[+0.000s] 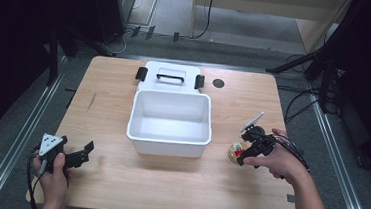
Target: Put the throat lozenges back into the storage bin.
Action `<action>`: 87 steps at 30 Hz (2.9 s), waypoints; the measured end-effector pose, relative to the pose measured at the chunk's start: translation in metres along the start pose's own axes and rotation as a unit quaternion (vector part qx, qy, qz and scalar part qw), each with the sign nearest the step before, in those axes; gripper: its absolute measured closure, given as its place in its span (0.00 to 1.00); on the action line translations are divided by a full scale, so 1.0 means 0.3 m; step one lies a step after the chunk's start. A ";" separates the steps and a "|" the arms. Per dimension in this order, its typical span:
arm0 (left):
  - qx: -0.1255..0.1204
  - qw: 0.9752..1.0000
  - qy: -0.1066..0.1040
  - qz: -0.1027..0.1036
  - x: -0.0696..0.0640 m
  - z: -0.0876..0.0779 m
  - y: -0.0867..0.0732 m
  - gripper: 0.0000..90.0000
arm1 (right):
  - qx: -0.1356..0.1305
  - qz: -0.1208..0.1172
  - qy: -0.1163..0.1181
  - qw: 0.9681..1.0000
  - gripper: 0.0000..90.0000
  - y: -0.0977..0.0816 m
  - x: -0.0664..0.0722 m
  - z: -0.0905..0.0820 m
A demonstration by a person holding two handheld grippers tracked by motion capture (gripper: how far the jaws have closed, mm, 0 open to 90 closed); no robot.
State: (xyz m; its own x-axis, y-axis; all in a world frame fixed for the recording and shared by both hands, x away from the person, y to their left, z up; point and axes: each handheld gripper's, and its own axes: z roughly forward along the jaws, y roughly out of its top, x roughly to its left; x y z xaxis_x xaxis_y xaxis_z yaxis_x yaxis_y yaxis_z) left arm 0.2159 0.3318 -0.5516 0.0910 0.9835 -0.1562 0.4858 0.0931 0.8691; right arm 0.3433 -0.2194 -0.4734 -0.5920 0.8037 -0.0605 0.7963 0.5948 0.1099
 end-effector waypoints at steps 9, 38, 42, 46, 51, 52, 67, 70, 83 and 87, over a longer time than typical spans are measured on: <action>-0.001 1.000 -0.002 -0.001 0.001 0.000 0.000 0.00 | 0.028 0.020 0.022 0.999 0.06 0.066 0.004 0.048; 0.001 1.000 -0.005 -0.004 0.003 0.001 0.000 0.00 | 0.041 0.017 0.029 0.999 0.23 0.129 0.023 0.039; 0.002 1.000 -0.005 -0.005 0.003 0.002 0.001 0.00 | 0.035 0.008 0.042 0.998 0.23 0.140 0.013 0.000; 0.002 1.000 -0.006 -0.005 0.004 0.002 0.001 0.00 | 0.028 0.006 0.051 0.998 0.23 0.154 0.008 -0.042; 0.002 1.000 -0.006 -0.005 0.004 0.002 0.001 0.00 | 0.022 -0.006 0.057 0.998 0.23 0.174 0.007 -0.098; 0.002 1.000 -0.006 -0.005 0.004 0.002 0.001 0.00 | 0.022 -0.007 0.058 0.998 0.23 0.179 0.010 -0.112; 0.004 1.000 -0.008 -0.006 0.005 0.003 0.001 0.00 | 0.020 -0.041 0.052 0.998 0.23 0.241 0.043 -0.260; 0.004 1.000 -0.008 -0.007 0.006 0.003 0.001 0.00 | 0.020 -0.044 0.051 0.997 0.23 0.249 0.050 -0.272; 0.003 1.000 -0.009 -0.008 0.006 0.004 0.002 0.00 | 0.012 -0.066 0.036 0.997 0.23 0.315 0.093 -0.371; 0.003 1.000 -0.010 -0.009 0.007 0.004 0.002 0.00 | 0.004 -0.072 0.030 0.997 0.23 0.341 0.122 -0.403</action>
State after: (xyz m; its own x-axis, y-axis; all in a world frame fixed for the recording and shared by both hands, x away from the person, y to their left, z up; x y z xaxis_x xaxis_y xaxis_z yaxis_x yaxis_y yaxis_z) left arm 0.2174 0.3336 -0.5520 0.1003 0.9784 -0.1805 0.4934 0.1087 0.8630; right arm 0.3881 -0.1311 -0.3444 -0.7070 0.7070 -0.0159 0.7028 0.7049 0.0959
